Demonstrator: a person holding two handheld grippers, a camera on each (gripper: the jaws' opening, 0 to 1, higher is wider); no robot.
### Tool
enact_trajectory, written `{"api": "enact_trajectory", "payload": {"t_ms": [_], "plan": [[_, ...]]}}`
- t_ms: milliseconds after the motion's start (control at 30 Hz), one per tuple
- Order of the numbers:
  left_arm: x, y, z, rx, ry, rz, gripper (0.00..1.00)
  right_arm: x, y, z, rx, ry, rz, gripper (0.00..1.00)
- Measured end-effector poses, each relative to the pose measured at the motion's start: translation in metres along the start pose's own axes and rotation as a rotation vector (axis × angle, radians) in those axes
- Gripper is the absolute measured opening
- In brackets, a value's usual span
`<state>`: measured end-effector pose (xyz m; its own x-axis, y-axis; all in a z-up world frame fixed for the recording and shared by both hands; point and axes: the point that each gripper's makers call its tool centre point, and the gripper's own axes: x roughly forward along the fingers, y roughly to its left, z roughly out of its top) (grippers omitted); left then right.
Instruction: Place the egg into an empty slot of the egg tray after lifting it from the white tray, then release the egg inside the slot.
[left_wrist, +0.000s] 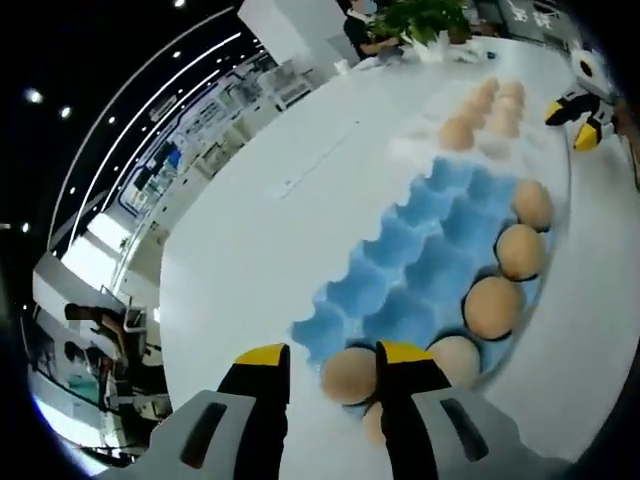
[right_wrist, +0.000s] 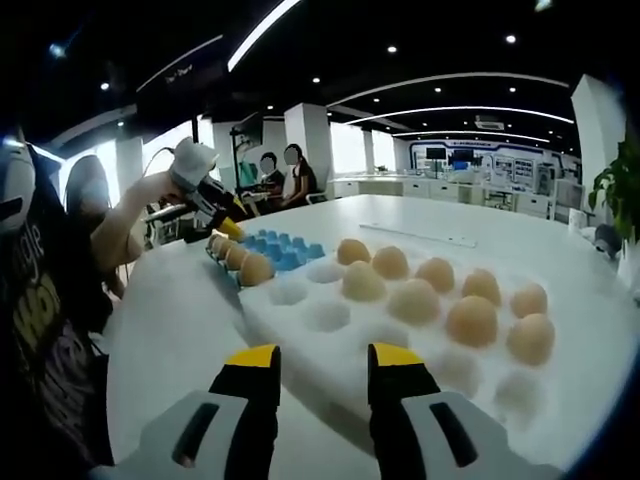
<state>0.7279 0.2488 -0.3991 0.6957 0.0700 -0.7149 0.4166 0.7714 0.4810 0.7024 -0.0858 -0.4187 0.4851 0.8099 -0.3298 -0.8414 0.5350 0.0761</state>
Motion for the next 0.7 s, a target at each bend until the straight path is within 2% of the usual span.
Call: {"api": "enact_trajectory", "payload": {"t_ms": [367,533,700], "plan": [[-0.02,-0.02,0.019,0.027,-0.032,0.069,0.34,0.001,-0.002,0.0,-0.004,0.007,0.004,0.36],[-0.028,-0.03,0.037,0.041,-0.078,0.068,0.34,0.002,-0.002,0.0,-0.003,0.002,0.006,0.36],[-0.028,-0.048,0.059,0.043,-0.142,0.02,0.34,0.003,-0.003,0.0,-0.003,-0.001,0.009,0.36]]}}
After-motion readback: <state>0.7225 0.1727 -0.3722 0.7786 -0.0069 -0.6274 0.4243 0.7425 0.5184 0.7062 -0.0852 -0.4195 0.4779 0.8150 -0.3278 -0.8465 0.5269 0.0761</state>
